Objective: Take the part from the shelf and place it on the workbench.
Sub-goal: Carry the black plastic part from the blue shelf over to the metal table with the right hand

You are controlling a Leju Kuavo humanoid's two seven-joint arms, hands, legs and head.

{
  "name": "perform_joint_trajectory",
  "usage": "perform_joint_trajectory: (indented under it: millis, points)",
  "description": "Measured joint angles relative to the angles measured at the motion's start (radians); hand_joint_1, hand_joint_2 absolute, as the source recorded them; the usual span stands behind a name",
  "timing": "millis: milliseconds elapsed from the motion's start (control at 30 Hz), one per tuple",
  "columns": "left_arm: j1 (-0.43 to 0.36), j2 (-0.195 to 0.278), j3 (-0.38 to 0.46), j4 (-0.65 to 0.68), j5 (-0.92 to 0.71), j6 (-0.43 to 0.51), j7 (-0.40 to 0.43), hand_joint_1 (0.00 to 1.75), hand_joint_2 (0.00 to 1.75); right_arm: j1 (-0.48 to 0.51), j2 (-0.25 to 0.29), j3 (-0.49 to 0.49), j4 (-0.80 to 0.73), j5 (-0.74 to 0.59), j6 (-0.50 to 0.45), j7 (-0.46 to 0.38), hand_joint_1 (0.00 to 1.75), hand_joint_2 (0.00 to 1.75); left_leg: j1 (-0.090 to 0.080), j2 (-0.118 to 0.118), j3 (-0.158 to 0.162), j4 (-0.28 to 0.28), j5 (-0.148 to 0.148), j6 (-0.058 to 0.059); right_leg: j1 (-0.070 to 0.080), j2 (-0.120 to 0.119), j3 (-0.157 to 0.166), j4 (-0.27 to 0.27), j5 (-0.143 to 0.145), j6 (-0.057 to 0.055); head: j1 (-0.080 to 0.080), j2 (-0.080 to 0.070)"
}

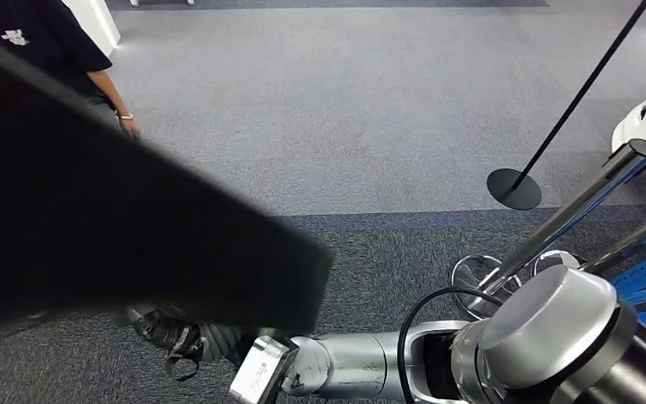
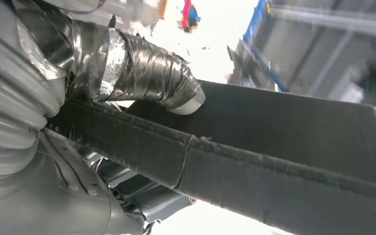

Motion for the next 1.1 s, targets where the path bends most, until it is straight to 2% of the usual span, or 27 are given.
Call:
perform_joint_trajectory:
  millis: [33, 67, 100, 133, 200, 233, 267, 300, 333, 367, 400, 433, 467, 533, 567, 633, 700, 733, 767, 800, 833, 867, 933, 967, 1000, 1067, 1100]
  points:
    - [0.001, 0.0, 0.0, 0.0, 0.0, -0.001, 0.001, 0.0, 1.75, 0.001, 0.001, 0.0, -0.001, 0.001, 0.0, 0.0, 1.75, 1.75, 0.001, -0.011, 0.004, -0.006, 0.001, 0.005, 0.002, -0.007, 0.005, -0.006, -0.002, 0.006, 0.002, 0.0]
    - [0.003, -0.001, 0.0, 0.0, -0.001, -0.002, 0.002, 0.0, 1.75, 0.002, 0.001, 0.0, -0.002, 0.001, 0.0, 0.002, 1.75, 1.75, 0.004, -0.021, 0.011, -0.016, 0.004, 0.009, 0.002, -0.002, 0.01, -0.005, -0.006, 0.011, 0.006, 0.0]
    - [0.004, -0.002, 0.0, 0.0, -0.001, -0.003, 0.001, 0.0, 1.75, 0.002, 0.002, 0.0, -0.004, 0.001, 0.0, 0.002, 1.75, 1.75, 0.008, -0.03, 0.021, -0.027, 0.007, 0.014, 0.003, 0.013, 0.008, 0.007, -0.017, 0.014, 0.011, 0.0]
    - [0.003, -0.002, 0.0, 0.0, -0.002, -0.005, 0.0, 0.0, 1.75, 0.002, 0.003, 0.0, -0.006, 0.001, 0.0, 0.002, 1.75, 1.75, 0.012, -0.041, 0.03, -0.038, 0.01, 0.02, 0.003, 0.036, -0.007, 0.044, -0.038, 0.016, 0.018, 0.0]
    - [0.0, -0.003, 0.0, 0.0, -0.002, -0.009, -0.003, 0.0, 1.75, 0.004, 0.003, 0.0, -0.008, 0.001, -0.002, 0.003, 1.75, 1.75, 0.013, -0.061, 0.035, -0.043, 0.009, 0.03, 0.002, 0.08, -0.072, 0.168, -0.092, 0.014, 0.031, 0.0]
    - [-0.002, -0.004, -0.001, 0.0, -0.002, -0.011, -0.005, 0.0, 1.75, 0.007, 0.003, 0.0, -0.008, 0.001, -0.002, 0.004, 1.75, 1.75, 0.012, -0.074, 0.036, -0.042, 0.007, 0.033, 0.002, 0.089, -0.11, 0.227, -0.109, 0.015, 0.037, 0.001]
    - [-0.002, -0.004, -0.001, 0.0, -0.002, -0.013, -0.007, 0.0, 1.75, 0.008, 0.003, 0.0, -0.008, 0.001, -0.002, 0.004, 1.75, 1.75, 0.011, -0.087, 0.036, -0.04, 0.005, 0.034, 0.003, 0.092, -0.135, 0.259, -0.109, 0.015, 0.041, 0.001]
    - [-0.002, -0.004, -0.002, 0.0, -0.002, -0.015, -0.011, 0.0, 1.75, 0.009, 0.003, 0.0, -0.008, 0.001, -0.002, 0.005, 1.75, 1.75, 0.011, -0.101, 0.037, -0.037, 0.002, 0.034, 0.003, 0.094, -0.144, 0.254, -0.088, 0.016, 0.045, 0.001]
    - [0.0, -0.005, -0.002, 0.0, -0.002, -0.016, -0.016, 0.0, 1.75, 0.009, 0.003, 0.0, -0.008, 0.001, -0.002, 0.005, 1.75, 1.75, 0.012, -0.116, 0.039, -0.033, -0.002, 0.031, 0.002, 0.097, -0.133, 0.212, -0.05, 0.016, 0.049, 0.001]
    - [0.001, -0.005, -0.002, 0.0, 0.0, -0.017, -0.022, 0.0, 1.75, 0.008, 0.004, 0.0, -0.008, 0.001, -0.002, 0.006, 1.75, 1.75, 0.012, -0.129, 0.039, -0.026, -0.006, 0.028, -0.001, 0.11, -0.11, 0.147, -0.008, 0.016, 0.054, 0.001]
    - [0.001, -0.005, -0.002, 0.0, 0.004, -0.019, -0.027, 0.0, 1.75, 0.006, 0.004, 0.0, -0.008, 0.001, -0.002, 0.008, 1.75, 1.75, 0.011, -0.141, 0.036, -0.016, -0.012, 0.023, -0.003, 0.129, -0.086, 0.084, 0.022, 0.016, 0.057, 0.001]
    - [0.0, -0.005, -0.002, 0.0, 0.009, -0.021, -0.03, 0.0, 1.75, 0.004, 0.006, 0.0, -0.007, 0.0, -0.003, 0.01, 1.75, 1.75, 0.011, -0.153, 0.031, -0.007, -0.017, 0.017, -0.005, 0.144, -0.069, 0.04, 0.039, 0.015, 0.061, 0.001]
    - [-0.001, -0.004, -0.002, 0.0, 0.015, -0.024, -0.031, 0.0, 1.75, 0.0, 0.007, 0.0, -0.006, -0.002, -0.004, 0.013, 1.75, 1.75, 0.011, -0.162, 0.026, -0.001, -0.02, 0.011, -0.006, 0.156, -0.06, 0.018, 0.042, 0.012, 0.063, 0.001]
    - [0.001, -0.002, -0.002, 0.0, 0.027, -0.033, -0.022, 0.0, 1.75, -0.01, 0.014, 0.0, -0.001, -0.008, -0.007, 0.017, 1.75, 1.75, 0.015, -0.178, 0.018, 0.0, -0.021, -0.001, -0.003, 0.148, -0.056, 0.015, 0.039, 0.003, 0.067, 0.001]
    - [0.004, 0.001, -0.002, 0.0, 0.031, -0.038, -0.013, 0.0, 1.75, -0.017, 0.018, 0.0, 0.002, -0.012, -0.009, 0.019, 1.75, 1.75, 0.016, -0.177, 0.016, 0.003, -0.023, -0.006, -0.003, 0.139, -0.052, 0.011, 0.04, -0.003, 0.068, 0.001]
    - [0.006, 0.005, -0.002, 0.001, 0.033, -0.044, 0.004, 0.0, 1.75, -0.025, 0.029, 0.0, 0.008, -0.017, -0.013, 0.022, 1.75, 1.75, 0.015, -0.139, -0.004, 0.045, -0.045, -0.018, -0.008, 0.118, -0.04, 0.002, 0.041, -0.014, 0.07, 0.001]
    - [0.003, 0.006, -0.002, 0.001, 0.034, -0.048, 0.01, 0.0, 1.75, -0.027, 0.034, 0.0, 0.012, -0.018, -0.02, 0.023, 1.75, 1.75, 0.017, -0.085, -0.062, 0.155, -0.093, -0.031, -0.008, 0.093, -0.029, -0.003, 0.036, -0.02, 0.072, 0.001]
    - [0.001, 0.006, -0.002, 0.001, 0.033, -0.049, 0.008, 0.0, 1.75, -0.027, 0.035, 0.0, 0.014, -0.018, -0.023, 0.024, 1.75, 1.75, 0.02, -0.072, -0.099, 0.216, -0.113, -0.035, -0.008, 0.08, -0.026, -0.004, 0.033, -0.021, 0.072, 0.001]
    - [0.001, 0.007, -0.002, 0.001, 0.033, -0.051, 0.002, 0.0, 1.75, -0.027, 0.035, 0.0, 0.016, -0.017, -0.027, 0.025, 1.75, 1.75, 0.023, -0.065, -0.125, 0.257, -0.12, -0.038, -0.008, 0.067, -0.022, -0.004, 0.029, -0.021, 0.073, 0.001]
    - [0.002, 0.007, -0.002, 0.001, 0.033, -0.052, -0.005, 0.0, 1.75, -0.027, 0.035, 0.0, 0.017, -0.017, -0.029, 0.025, 1.75, 1.75, 0.025, -0.061, -0.135, 0.264, -0.109, -0.039, -0.008, 0.054, -0.018, -0.004, 0.024, -0.02, 0.073, 0.001]
    - [0.003, 0.007, -0.002, 0.001, 0.033, -0.052, -0.014, 0.0, 1.75, -0.027, 0.035, 0.0, 0.018, -0.016, -0.031, 0.026, 1.75, 1.75, 0.026, -0.057, -0.122, 0.23, -0.079, -0.038, -0.008, 0.043, -0.012, -0.004, 0.019, -0.019, 0.072, 0.001]
    - [0.004, 0.008, -0.002, 0.001, 0.032, -0.053, -0.024, 0.0, 1.75, -0.027, 0.035, 0.0, 0.018, -0.016, -0.034, 0.027, 1.75, 1.75, 0.026, -0.046, -0.09, 0.164, -0.04, -0.035, -0.008, 0.033, -0.005, -0.004, 0.014, -0.017, 0.073, 0.001]
    - [0.003, 0.01, -0.002, 0.001, 0.029, -0.057, -0.039, 0.0, 1.75, -0.027, 0.035, 0.0, 0.017, -0.006, -0.041, 0.032, 1.75, 1.75, 0.015, -0.011, -0.027, 0.04, 0.007, -0.023, -0.003, 0.016, 0.007, -0.005, 0.003, -0.007, 0.074, 0.001]
    - [0.001, 0.01, -0.002, 0.001, 0.025, -0.061, -0.041, 0.0, 1.75, -0.027, 0.035, 0.0, 0.017, 0.009, -0.047, 0.039, 1.75, 1.75, 0.01, 0.001, -0.012, 0.009, 0.012, -0.017, 0.0, 0.009, 0.011, -0.007, -0.001, -0.002, 0.077, 0.001]
    - [0.0, 0.01, -0.002, 0.001, 0.019, -0.065, -0.038, 0.0, 1.75, -0.027, 0.035, 0.0, 0.017, 0.031, -0.053, 0.048, 1.75, 1.75, 0.005, 0.001, -0.009, 0.001, 0.007, -0.011, 0.003, 0.001, 0.015, -0.01, -0.003, 0.003, 0.08, 0.001]
    - [0.002, 0.01, -0.003, 0.001, 0.007, -0.067, -0.024, 0.0, 1.75, -0.026, 0.035, 0.0, 0.014, 0.078, -0.063, 0.066, 1.75, 1.75, 0.008, -0.019, -0.006, -0.006, 0.007, 0.0, 0.004, -0.007, 0.024, -0.017, -0.008, 0.014, 0.087, 0.001]
    - [0.003, 0.01, -0.003, 0.001, 0.004, -0.064, -0.017, 0.0, 1.75, -0.026, 0.035, 0.0, 0.011, 0.094, -0.066, 0.072, 1.75, 1.75, 0.011, -0.029, 0.001, -0.014, 0.008, 0.005, 0.003, 0.005, 0.025, -0.009, -0.018, 0.018, 0.091, 0.001]
